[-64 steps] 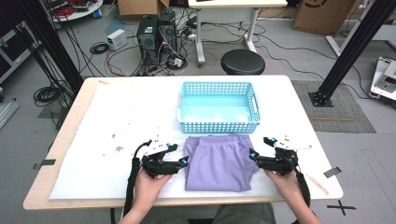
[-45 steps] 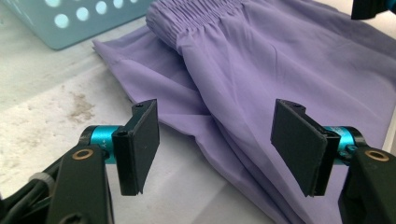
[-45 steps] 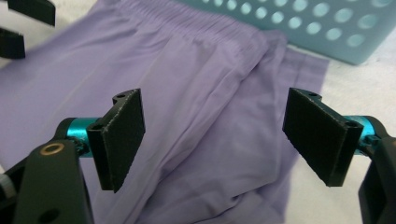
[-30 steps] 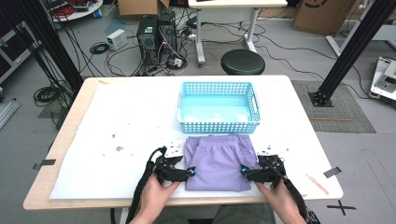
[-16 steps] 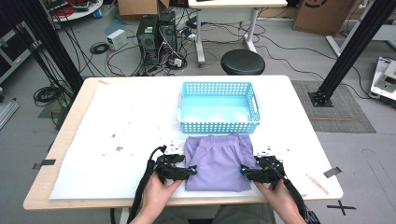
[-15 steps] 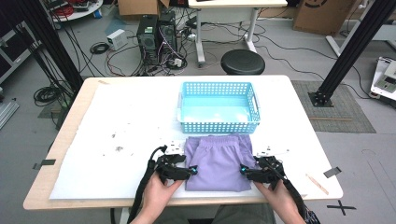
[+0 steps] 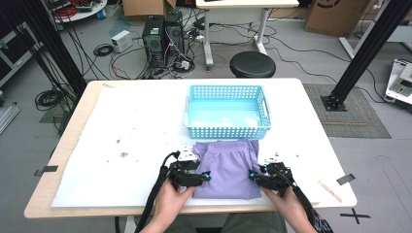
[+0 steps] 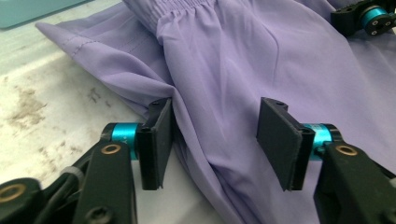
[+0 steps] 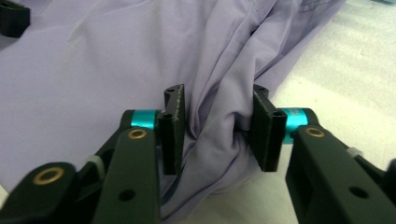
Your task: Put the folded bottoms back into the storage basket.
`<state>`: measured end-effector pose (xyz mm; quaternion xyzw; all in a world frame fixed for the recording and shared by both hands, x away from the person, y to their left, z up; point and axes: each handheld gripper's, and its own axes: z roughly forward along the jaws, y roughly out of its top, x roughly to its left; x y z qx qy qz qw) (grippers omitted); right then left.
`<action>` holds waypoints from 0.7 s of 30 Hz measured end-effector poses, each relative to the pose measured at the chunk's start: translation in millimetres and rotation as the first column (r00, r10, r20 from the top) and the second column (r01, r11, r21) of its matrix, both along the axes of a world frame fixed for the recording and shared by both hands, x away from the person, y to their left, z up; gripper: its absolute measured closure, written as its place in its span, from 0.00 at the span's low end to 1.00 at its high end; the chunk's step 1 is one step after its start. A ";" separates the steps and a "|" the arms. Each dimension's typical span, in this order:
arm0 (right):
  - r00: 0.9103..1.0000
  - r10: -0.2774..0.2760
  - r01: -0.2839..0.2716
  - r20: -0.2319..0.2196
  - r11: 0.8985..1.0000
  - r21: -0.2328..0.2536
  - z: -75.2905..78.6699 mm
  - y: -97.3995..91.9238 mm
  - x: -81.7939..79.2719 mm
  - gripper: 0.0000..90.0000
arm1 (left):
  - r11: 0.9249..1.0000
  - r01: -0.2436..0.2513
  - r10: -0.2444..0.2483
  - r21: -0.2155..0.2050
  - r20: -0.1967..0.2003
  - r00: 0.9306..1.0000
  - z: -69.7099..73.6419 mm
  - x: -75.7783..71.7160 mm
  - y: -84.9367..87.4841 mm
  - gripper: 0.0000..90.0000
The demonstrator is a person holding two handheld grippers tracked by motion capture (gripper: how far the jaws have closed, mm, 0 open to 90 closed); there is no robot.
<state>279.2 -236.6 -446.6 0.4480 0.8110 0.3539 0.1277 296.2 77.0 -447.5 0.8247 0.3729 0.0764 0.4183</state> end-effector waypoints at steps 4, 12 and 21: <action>1.000 0.005 -0.005 -0.006 1.000 0.008 0.0 0.4 1.1 0.74 | 1.000 0.007 -0.007 -0.004 -0.004 1.000 0.0 2.5 -1.1 0.58; 1.000 0.023 -0.023 -0.013 1.000 0.017 0.0 3.7 2.9 0.83 | 1.000 0.008 -0.008 -0.001 0.000 1.000 -0.4 5.6 -4.9 0.72; 0.997 0.062 -0.059 -0.044 0.996 0.067 -0.3 8.1 8.2 0.92 | 0.999 0.036 -0.037 -0.020 -0.015 0.999 -0.8 10.0 -11.3 0.87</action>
